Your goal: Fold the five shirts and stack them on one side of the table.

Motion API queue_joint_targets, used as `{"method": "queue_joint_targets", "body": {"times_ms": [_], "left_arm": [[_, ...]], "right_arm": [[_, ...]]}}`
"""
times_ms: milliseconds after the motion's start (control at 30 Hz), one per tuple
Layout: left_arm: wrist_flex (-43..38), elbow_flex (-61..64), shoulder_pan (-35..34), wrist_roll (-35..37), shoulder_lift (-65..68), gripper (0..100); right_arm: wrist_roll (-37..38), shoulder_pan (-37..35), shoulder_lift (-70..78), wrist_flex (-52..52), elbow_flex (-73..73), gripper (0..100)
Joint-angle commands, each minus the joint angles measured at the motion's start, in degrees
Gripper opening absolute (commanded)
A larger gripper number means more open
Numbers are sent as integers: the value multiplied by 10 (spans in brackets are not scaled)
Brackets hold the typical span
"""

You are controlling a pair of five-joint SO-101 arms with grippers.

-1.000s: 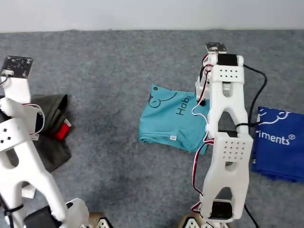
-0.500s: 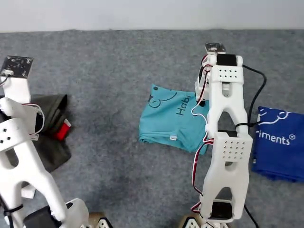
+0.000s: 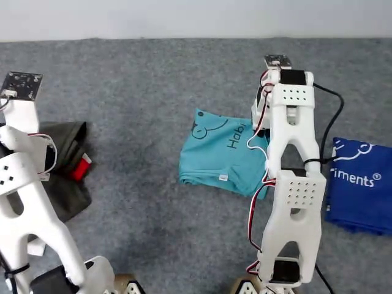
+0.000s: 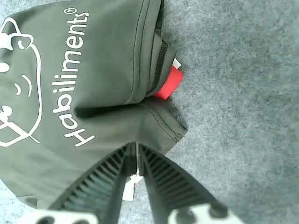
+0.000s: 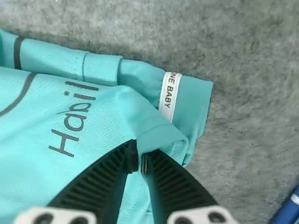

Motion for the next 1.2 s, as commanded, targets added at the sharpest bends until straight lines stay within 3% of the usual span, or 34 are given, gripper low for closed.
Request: {"method": "queue_joint_targets", "body": {"times_ms": [0,267,600,833,1000,1100,1167], "left_arm": [[11,-3,1,-4,-18,14],[12,-3,1,-4,-23,14],[12,-3,1,-4,-24,14],[12,-3,1,-4,-20,14],[11,-3,1,-4,-19,14],[11,-3,1,-4,-19,14],[11,-3,1,-4,-19,14]], "right_arm": [[33,17,-12,1,-33,9],[142,46,-6,-21,-113,9],[171,45,32,-60,-122,15],[166,37,18,45,-170,248],[166,7,-15,82,-222,136],[166,-22,-56,82,-178,15],[166,-46,-90,82,-113,16]]}}
